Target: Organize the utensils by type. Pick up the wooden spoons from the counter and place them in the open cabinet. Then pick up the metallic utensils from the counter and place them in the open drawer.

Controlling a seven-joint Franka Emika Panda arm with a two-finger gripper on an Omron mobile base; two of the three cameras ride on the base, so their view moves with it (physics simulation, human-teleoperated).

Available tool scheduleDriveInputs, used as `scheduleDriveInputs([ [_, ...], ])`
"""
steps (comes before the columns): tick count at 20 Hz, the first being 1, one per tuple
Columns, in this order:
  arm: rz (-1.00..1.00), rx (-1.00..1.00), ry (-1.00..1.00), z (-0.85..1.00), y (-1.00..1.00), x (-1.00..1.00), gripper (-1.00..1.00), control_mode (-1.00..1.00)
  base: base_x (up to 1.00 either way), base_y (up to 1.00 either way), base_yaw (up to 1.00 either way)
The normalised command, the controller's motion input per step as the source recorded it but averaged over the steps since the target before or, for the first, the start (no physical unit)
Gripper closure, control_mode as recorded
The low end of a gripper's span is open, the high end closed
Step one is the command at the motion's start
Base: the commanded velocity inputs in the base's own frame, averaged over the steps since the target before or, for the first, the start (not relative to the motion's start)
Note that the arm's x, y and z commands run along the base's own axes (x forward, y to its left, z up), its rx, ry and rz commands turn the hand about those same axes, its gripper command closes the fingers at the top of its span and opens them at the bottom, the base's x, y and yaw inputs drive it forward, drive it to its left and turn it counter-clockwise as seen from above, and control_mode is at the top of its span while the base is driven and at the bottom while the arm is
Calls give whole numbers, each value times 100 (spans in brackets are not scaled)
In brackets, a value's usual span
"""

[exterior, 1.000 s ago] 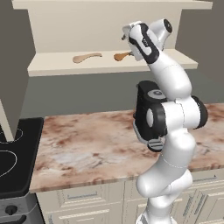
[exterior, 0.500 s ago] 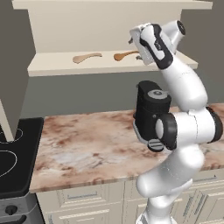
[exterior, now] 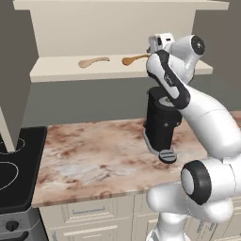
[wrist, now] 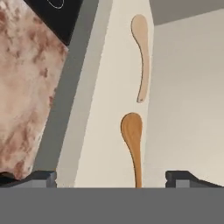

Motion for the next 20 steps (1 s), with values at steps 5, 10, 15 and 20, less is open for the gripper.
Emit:
scheduleDriveInputs([
  [5, -58, 32, 29, 0, 8, -78, -100, -100, 0, 0, 0],
  [10, -54, 42, 32, 0, 0, -81, -100, -100, 0, 0, 0],
  [15, -52, 51, 27, 0, 0, -86, -100, -100, 0, 0, 0],
  [20, -51, 55, 21, -13, -2, -81, -100, -100, 0, 0, 0],
])
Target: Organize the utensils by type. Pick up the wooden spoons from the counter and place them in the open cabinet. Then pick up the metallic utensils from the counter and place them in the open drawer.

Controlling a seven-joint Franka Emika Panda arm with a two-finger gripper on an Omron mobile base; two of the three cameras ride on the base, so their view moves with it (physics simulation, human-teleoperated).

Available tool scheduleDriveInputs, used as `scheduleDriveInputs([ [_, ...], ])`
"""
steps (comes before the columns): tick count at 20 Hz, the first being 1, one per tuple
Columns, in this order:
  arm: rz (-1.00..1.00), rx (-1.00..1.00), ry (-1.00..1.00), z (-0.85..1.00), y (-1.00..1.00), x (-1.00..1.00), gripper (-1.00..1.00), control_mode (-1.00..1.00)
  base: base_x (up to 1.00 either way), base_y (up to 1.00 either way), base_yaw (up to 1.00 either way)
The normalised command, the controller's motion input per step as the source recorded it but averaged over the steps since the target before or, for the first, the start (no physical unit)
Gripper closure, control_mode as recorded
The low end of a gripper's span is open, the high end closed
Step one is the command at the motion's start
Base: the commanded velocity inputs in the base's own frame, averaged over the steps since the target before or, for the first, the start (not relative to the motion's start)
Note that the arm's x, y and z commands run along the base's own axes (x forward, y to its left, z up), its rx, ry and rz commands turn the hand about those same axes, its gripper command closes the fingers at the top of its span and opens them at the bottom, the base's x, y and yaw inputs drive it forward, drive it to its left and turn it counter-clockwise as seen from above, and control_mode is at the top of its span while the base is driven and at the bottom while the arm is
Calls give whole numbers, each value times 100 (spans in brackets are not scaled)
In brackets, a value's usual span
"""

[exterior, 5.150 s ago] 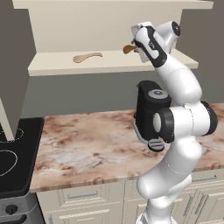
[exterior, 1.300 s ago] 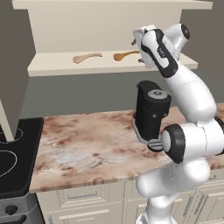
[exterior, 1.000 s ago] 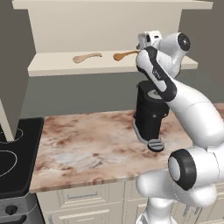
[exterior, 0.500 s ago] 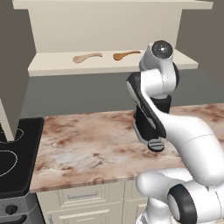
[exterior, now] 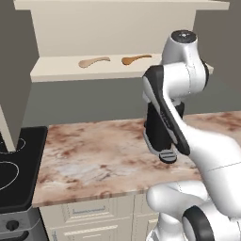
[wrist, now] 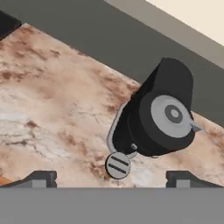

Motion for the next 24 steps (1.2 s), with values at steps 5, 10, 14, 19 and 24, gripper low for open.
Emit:
scheduleDriveInputs([
  [5, -46, 38, -9, -85, 1, -72, -100, -100, 0, 0, 0],
  [10, -45, 23, -17, -100, 10, -31, -100, -100, 0, 0, 0],
  [14, -39, 20, -3, -94, 0, -14, -100, -100, 0, 0, 0],
  [19, -28, 22, 0, -66, 0, -14, -100, -100, 0, 0, 0],
  [24, -2, 9, 0, -10, -3, -1, -100, -100, 0, 0, 0],
])
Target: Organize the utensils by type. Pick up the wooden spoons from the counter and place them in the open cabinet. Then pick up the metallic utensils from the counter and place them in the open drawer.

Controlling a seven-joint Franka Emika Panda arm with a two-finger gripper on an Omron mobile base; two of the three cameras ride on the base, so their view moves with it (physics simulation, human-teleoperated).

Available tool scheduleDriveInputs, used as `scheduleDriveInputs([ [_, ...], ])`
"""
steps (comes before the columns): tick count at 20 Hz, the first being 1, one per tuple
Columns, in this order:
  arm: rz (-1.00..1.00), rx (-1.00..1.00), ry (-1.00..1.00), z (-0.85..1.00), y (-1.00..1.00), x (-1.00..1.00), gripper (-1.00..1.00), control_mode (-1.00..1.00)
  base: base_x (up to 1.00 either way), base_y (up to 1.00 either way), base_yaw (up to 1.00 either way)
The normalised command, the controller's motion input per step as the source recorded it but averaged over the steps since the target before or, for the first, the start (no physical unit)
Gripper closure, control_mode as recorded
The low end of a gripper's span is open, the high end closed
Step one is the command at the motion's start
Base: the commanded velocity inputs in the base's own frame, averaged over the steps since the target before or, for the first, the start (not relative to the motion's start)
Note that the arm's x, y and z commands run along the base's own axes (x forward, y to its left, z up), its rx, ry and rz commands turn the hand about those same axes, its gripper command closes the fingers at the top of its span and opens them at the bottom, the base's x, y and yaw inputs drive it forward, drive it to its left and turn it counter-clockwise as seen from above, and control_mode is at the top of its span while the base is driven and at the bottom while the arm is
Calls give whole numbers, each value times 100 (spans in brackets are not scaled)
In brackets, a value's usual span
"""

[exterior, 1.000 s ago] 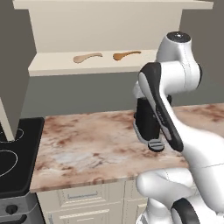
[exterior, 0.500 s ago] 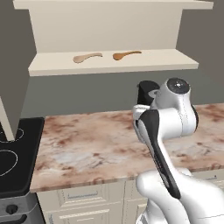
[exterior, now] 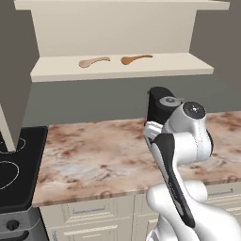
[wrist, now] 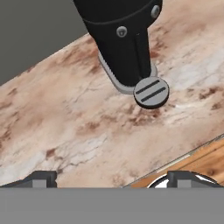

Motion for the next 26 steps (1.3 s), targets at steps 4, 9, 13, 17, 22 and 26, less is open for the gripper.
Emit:
scheduleDriveInputs([
  [4, 0, 0, 0, 0, 0, 0, -100, -100, 0, 0, 0],
  [9, 0, 0, 0, -2, -1, -7, -100, 100, -24, 0, 0],
  [13, 0, 0, 0, 0, 0, 0, -100, 100, -78, 0, 7],
  [17, 0, 0, 0, 0, 0, 0, -100, 100, -73, 0, 75],
  [22, 0, 0, 0, 0, 0, 0, -100, 100, -38, 0, 100],
  [26, 0, 0, 0, 0, 0, 0, -100, 100, -14, -4, 100],
])
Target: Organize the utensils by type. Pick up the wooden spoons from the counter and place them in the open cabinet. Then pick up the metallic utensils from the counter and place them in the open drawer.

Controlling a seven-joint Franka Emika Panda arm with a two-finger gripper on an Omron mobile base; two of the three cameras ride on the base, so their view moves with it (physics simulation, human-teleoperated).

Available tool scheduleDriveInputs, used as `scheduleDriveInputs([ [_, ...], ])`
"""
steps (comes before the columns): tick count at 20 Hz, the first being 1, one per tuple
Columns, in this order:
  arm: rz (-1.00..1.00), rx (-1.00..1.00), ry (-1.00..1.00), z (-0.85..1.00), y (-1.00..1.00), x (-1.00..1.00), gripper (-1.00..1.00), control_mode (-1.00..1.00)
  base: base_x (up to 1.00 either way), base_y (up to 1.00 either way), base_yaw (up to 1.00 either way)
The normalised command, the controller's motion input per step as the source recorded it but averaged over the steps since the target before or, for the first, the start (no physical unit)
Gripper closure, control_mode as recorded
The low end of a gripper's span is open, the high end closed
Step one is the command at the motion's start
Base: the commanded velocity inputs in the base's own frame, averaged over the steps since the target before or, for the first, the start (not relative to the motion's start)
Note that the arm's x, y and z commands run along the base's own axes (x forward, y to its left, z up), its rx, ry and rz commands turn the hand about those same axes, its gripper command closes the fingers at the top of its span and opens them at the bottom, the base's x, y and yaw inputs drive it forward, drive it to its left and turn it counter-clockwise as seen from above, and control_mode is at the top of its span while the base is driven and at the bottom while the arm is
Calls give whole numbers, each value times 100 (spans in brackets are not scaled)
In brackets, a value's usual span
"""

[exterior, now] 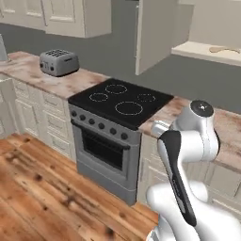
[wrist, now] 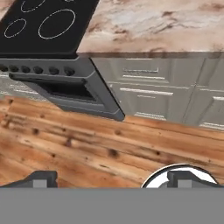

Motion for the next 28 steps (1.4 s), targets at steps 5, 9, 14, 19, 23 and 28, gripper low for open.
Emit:
scheduleDriveInputs([
  [5, 0, 0, 0, 0, 0, 0, -100, 100, -11, -3, 100],
  [9, 0, 0, 0, 0, 0, 0, -100, 100, -17, -2, 100],
  [14, 0, 0, 0, 0, 0, 0, -100, 100, -18, -2, 100],
  [19, 0, 0, 0, 0, 0, 0, -100, 100, -13, -1, 100],
  [23, 0, 0, 0, 0, 0, 0, -100, 100, -1, 0, 69],
  [28, 0, 0, 0, 0, 0, 0, -100, 100, 3, 0, 44],
])
